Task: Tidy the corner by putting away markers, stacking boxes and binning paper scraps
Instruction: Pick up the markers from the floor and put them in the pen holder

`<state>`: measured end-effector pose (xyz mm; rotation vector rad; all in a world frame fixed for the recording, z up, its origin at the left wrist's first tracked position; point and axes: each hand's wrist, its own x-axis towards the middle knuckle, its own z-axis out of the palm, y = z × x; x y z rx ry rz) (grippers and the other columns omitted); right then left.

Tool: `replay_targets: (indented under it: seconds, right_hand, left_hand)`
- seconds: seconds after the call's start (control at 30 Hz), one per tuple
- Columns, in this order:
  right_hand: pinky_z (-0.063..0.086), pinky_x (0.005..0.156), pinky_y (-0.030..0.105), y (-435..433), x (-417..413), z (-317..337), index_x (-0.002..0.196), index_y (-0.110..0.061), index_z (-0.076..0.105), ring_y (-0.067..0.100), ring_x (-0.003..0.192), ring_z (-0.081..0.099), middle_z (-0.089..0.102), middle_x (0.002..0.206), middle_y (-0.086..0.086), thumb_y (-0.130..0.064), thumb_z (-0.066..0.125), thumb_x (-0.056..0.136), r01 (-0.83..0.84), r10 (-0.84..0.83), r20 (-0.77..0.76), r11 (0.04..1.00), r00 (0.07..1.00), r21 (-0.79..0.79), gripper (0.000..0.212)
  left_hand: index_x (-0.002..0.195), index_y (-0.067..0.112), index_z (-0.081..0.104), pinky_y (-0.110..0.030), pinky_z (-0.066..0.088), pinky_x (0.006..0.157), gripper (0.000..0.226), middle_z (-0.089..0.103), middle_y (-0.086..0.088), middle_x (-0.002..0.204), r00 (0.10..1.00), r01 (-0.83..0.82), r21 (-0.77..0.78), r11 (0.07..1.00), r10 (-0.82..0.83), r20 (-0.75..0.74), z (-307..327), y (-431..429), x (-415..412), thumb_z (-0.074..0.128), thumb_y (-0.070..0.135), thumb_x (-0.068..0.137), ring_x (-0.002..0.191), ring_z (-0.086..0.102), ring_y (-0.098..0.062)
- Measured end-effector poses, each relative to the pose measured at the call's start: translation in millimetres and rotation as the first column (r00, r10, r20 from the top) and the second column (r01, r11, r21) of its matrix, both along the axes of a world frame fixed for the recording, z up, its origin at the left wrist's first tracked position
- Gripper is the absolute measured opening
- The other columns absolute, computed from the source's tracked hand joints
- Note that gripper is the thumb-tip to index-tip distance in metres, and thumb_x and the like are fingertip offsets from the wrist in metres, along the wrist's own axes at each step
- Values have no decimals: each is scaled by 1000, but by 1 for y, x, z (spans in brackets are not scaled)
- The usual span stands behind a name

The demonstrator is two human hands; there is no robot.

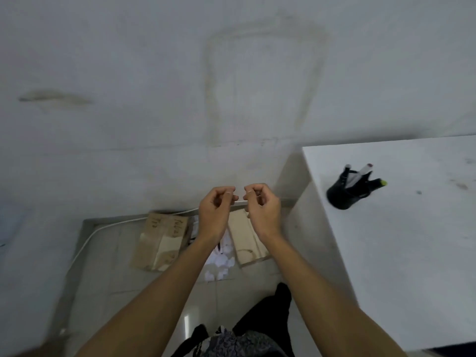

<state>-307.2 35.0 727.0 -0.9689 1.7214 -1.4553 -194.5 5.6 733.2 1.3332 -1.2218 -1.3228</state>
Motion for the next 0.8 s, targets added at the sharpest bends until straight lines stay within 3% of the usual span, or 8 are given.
replay_targets:
  seconds: [0.2, 0.3, 0.47, 0.53, 0.63, 0.73, 0.8]
  right_hand:
    - [56, 64, 44, 1, 86, -35, 90, -25, 68, 19, 67, 62, 69, 78, 1, -26, 60, 95, -67, 66, 20, 996, 998, 59, 9]
    - [54, 64, 41, 2, 109, -53, 90, -20, 68, 16, 65, 60, 69, 78, 4, -18, 61, 97, -96, 95, 15, 991, 995, 88, 10]
    - [56, 65, 48, -7, 126, -108, 87, -29, 66, 26, 68, 62, 70, 80, 5, -17, 59, 95, -152, 154, 2, 978, 988, 142, 16]
    - [57, 65, 48, -13, 129, -144, 89, -24, 68, 31, 71, 64, 70, 80, 5, -17, 59, 96, -163, 167, -13, 976, 986, 145, 12]
    - [58, 65, 43, -22, 128, -211, 93, -19, 68, 22, 70, 66, 71, 82, 1, -17, 60, 97, -177, 182, -15, 970, 983, 168, 9]
    - [53, 62, 32, -33, 126, -293, 90, -21, 66, 11, 66, 62, 69, 80, -3, -14, 59, 97, -205, 216, -49, 965, 975, 166, 13]
    - [54, 64, 30, -40, 124, -350, 87, -25, 65, 14, 69, 63, 69, 82, -1, -12, 58, 97, -218, 236, -90, 960, 968, 174, 18]
  left_hand:
    - [98, 17, 70, -13, 51, 66, 14, 72, -1, 85, 994, -85, 61, 994, 81, 72, -31, 5, 99, 56, 18, 98, 76, 67, -4]
    - [95, 18, 70, -19, 54, 69, 13, 73, 0, 84, 992, -103, 90, 991, 95, 88, -52, 5, 126, 57, 20, 97, 78, 68, -9]
    - [99, 11, 70, -13, 51, 62, 16, 71, 4, 82, 982, -152, 100, 983, 139, 126, -105, 7, 153, 56, 17, 98, 74, 67, -2]
    - [96, 12, 71, -10, 49, 63, 15, 71, 7, 80, 978, -163, 98, 982, 147, 147, -140, 7, 158, 57, 18, 97, 72, 65, 2]
    - [97, 12, 71, -11, 50, 68, 16, 72, 7, 82, 978, -153, 114, 982, 133, 163, -205, 5, 163, 57, 20, 97, 75, 66, 1]
    - [97, 13, 71, -11, 49, 70, 15, 72, 5, 83, 981, -128, 115, 985, 109, 159, -289, -3, 163, 56, 16, 98, 75, 66, 1]
    - [99, 14, 71, -9, 48, 70, 15, 72, 4, 84, 982, -111, 110, 988, 92, 164, -346, -10, 164, 55, 13, 98, 74, 65, 3]
